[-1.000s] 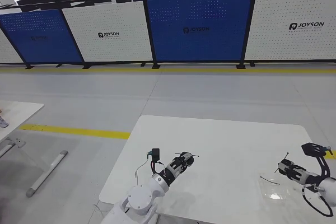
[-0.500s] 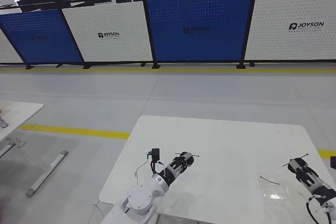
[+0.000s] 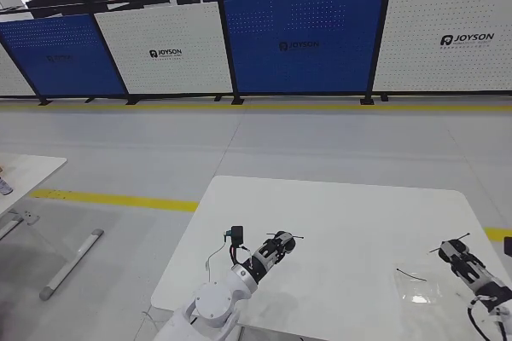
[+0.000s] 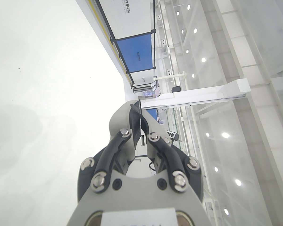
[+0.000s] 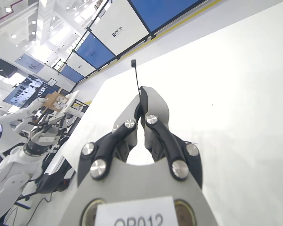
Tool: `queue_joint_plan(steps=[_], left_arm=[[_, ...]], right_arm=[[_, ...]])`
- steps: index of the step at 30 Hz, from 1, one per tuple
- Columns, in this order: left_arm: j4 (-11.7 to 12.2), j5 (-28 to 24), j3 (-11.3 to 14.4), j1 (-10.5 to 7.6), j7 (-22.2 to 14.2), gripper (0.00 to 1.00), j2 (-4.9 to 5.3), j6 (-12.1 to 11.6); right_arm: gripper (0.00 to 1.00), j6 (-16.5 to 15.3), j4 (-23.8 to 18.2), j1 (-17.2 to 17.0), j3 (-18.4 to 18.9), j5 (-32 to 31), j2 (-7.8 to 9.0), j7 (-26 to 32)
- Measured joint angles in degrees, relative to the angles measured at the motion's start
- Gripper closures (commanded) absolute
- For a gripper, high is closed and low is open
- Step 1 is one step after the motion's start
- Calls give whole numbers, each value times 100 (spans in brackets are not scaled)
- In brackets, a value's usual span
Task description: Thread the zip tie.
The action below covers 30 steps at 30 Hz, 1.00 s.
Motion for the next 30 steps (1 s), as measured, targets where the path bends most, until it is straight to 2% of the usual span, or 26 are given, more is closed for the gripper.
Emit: queue_joint_plan(steps=[3, 6, 10, 11, 21, 23, 27, 30], left_arm=[[0, 0, 0, 0, 0, 100, 0, 0], [0, 0, 0, 0, 0, 100, 0, 0], [0, 0, 0, 0, 0, 100, 0, 0], [0, 0, 0, 0, 0, 100, 0, 0], [-2, 20, 4, -5, 7, 100, 1, 0], [-37, 326, 62, -29, 88, 100, 8, 4], [-116, 1050, 397, -82, 165, 100, -1, 156], [-45, 1597, 769, -208, 205, 100, -33, 362]], right_arm=[[100, -113, -139, -104, -39, 298, -81, -557], [100, -110, -431, -386, -134, 366, -184, -1513], [100, 617, -680, -580, -617, -443, -366, -3252], [100, 701, -675, -565, -713, -477, -392, -3413], [100, 732, -658, -546, -759, -456, -402, -3440], [100, 732, -658, -546, -759, -457, -402, -3441], [100, 732, -658, -546, -759, -457, -402, -3441], [100, 732, -658, -546, -759, -457, -402, -3441]])
